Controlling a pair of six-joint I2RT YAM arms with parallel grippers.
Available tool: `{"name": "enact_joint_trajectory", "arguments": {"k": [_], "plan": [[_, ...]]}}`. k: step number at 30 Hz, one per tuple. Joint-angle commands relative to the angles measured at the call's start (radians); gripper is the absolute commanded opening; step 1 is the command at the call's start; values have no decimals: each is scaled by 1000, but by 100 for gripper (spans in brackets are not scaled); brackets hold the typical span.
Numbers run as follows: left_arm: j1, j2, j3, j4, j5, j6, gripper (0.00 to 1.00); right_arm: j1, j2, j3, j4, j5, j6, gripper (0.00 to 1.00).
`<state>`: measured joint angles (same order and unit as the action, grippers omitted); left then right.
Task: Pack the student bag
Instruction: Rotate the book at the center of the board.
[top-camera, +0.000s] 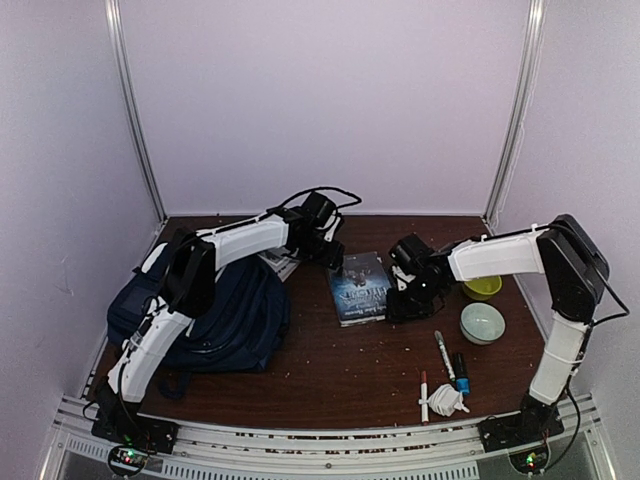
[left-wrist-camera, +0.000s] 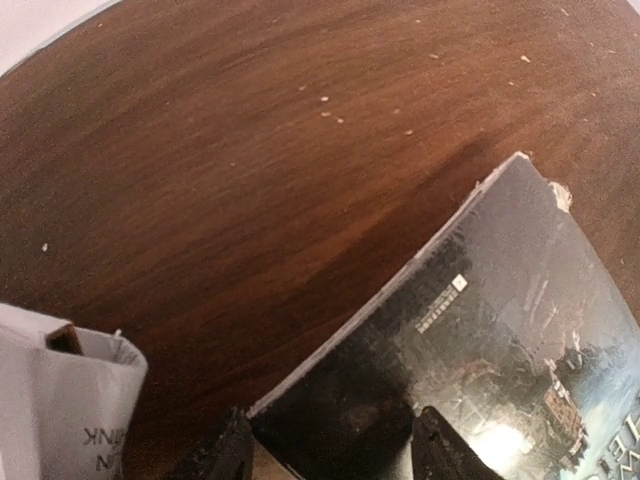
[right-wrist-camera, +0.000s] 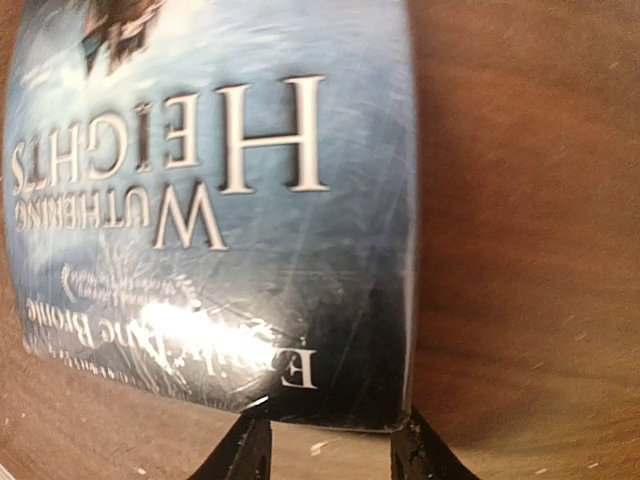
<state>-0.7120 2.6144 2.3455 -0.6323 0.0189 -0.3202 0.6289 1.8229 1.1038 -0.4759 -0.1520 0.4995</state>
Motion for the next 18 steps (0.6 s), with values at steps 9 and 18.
{"name": "enact_joint_trajectory", "arguments": {"k": [9, 18], "plan": [[-17, -146, -255, 99, 207, -41, 50, -204, 152, 314, -129, 68, -125, 43], [-6, -314, -256, 103, 170, -19, 52, -300, 132, 376, -125, 42, -99, 46]]}}
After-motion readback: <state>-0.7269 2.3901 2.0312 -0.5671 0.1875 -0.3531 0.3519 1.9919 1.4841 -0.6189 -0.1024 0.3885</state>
